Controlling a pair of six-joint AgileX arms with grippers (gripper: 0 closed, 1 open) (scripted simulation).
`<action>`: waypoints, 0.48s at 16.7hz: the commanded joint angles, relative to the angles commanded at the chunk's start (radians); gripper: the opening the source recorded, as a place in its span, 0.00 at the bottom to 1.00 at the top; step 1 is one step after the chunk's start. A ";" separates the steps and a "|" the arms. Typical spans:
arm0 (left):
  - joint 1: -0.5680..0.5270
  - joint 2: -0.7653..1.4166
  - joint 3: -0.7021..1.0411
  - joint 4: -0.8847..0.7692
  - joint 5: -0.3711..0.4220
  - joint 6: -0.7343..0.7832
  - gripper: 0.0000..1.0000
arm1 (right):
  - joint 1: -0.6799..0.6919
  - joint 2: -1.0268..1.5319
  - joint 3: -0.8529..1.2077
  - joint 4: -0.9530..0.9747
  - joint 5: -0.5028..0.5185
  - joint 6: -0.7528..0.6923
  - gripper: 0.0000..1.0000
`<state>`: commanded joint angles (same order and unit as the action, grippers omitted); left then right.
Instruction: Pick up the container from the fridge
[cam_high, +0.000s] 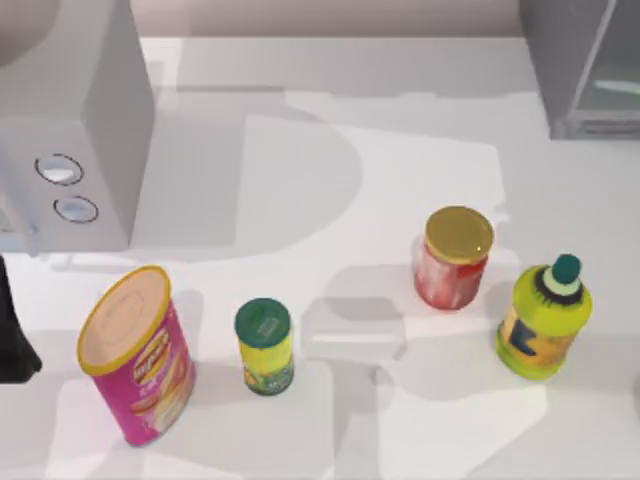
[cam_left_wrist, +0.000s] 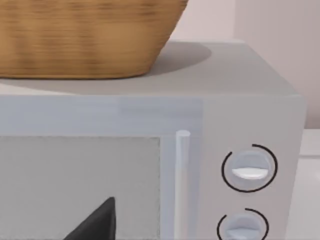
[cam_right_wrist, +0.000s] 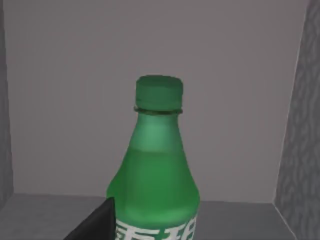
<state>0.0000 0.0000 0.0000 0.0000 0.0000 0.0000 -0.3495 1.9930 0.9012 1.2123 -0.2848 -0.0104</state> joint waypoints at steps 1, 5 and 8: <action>0.000 0.000 0.000 0.000 0.000 0.000 1.00 | 0.022 0.035 0.032 -0.021 0.016 0.004 1.00; 0.000 0.000 0.000 0.000 0.000 0.000 1.00 | 0.084 0.140 0.091 -0.056 0.057 0.017 1.00; 0.000 0.000 0.000 0.000 0.000 0.000 1.00 | 0.093 0.160 0.094 -0.055 0.064 0.018 1.00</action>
<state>0.0000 0.0000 0.0000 0.0000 0.0000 0.0000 -0.2562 2.1533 0.9954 1.1569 -0.2213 0.0079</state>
